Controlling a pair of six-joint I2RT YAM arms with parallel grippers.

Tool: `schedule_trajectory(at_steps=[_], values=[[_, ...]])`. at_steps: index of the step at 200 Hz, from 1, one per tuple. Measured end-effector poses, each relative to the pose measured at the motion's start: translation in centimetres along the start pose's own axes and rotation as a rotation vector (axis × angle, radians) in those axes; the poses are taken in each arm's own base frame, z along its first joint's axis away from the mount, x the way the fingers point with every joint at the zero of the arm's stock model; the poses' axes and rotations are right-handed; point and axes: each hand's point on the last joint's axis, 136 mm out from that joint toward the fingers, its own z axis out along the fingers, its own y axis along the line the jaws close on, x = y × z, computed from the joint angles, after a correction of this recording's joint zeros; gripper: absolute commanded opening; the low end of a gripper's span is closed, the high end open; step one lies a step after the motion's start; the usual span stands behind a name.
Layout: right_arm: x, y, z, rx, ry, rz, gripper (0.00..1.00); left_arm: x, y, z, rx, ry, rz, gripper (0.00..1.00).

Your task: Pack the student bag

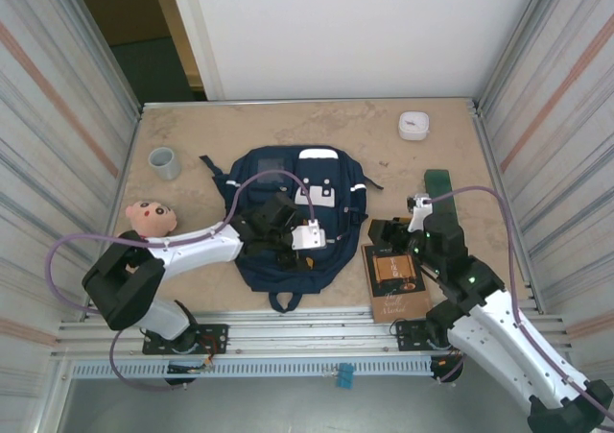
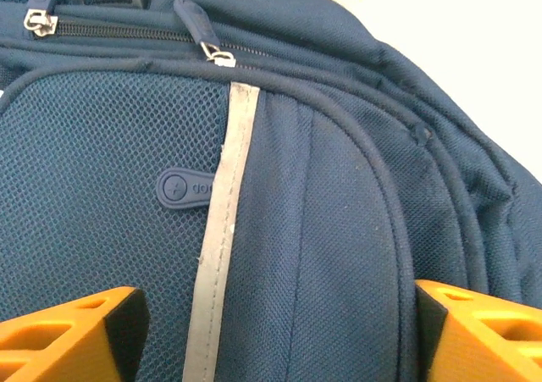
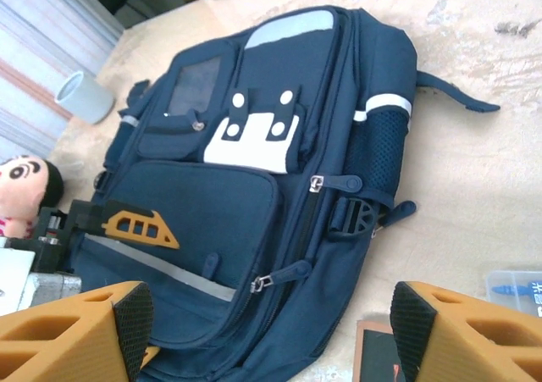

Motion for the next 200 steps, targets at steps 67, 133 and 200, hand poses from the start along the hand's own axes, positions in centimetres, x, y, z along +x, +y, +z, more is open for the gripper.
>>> schedule_trajectory(at_steps=[67,133,200], values=[[1.5,-0.9,2.1,0.046,0.088,-0.014,0.78,0.4,1.0,0.6,-0.07,0.039,0.027,0.0],[1.6,-0.9,4.7,0.004,0.13,-0.073,0.82,-3.8,5.9,-11.7,-0.133,-0.232,-0.072,0.0],[1.9,0.9,7.4,-0.183,0.163,-0.285,0.78,-3.0,8.1,-18.9,-0.092,-0.427,-0.199,0.0]])
